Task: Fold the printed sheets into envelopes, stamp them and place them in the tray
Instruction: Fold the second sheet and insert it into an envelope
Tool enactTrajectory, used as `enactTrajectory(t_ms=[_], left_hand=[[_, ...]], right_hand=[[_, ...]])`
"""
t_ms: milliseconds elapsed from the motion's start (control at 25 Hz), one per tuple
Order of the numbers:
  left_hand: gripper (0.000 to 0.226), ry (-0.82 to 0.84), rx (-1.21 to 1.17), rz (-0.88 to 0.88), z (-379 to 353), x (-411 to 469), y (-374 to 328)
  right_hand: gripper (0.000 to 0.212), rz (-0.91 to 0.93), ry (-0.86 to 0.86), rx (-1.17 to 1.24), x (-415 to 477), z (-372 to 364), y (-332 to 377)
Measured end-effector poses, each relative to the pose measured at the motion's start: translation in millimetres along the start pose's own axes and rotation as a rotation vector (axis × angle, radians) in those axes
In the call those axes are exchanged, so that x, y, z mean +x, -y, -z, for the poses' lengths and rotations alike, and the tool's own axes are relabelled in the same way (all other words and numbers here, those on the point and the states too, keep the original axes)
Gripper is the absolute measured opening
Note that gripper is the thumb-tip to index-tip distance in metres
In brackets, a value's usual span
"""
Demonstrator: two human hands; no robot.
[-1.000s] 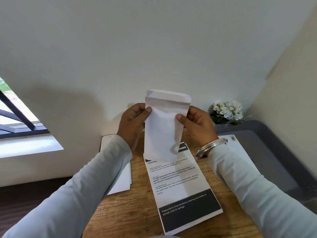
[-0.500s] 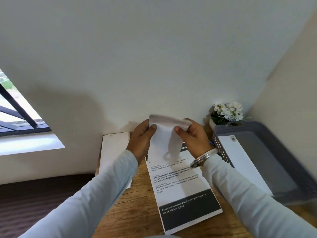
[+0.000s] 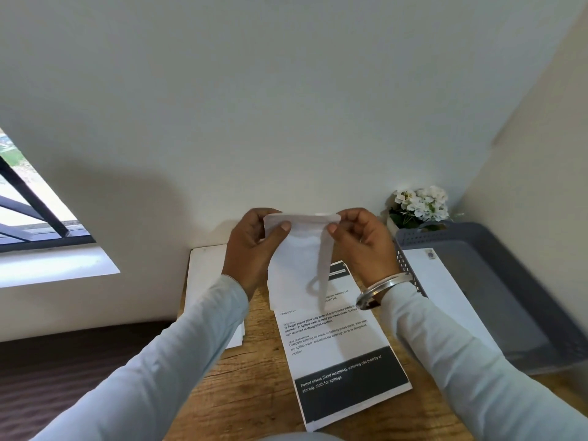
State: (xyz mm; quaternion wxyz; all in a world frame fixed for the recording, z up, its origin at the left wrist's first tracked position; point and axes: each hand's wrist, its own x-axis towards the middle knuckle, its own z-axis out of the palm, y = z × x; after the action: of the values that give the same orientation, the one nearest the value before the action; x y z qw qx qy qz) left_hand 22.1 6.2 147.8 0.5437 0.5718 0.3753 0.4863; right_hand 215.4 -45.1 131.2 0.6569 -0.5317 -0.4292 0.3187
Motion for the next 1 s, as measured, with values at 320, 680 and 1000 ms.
enactTrajectory(t_ms=[320, 680, 1000], left_hand=[[0.009, -0.087, 0.152, -0.174, 1.6, -3.2, -9.7], [0.008, -0.047, 0.388, -0.255, 11.5, -3.1, -4.2], [0.008, -0.104, 0.287, -0.073, 18.0, 12.2, 4.7]], right_hand=[[0.018, 0.145, -0.008, -0.115, 0.6, -4.9, 12.4], [0.025, 0.036, 0.06, -0.205, -2.0, 2.0, -4.7], [0.026, -0.009, 0.091, -0.203, 5.6, 10.7, -11.4]])
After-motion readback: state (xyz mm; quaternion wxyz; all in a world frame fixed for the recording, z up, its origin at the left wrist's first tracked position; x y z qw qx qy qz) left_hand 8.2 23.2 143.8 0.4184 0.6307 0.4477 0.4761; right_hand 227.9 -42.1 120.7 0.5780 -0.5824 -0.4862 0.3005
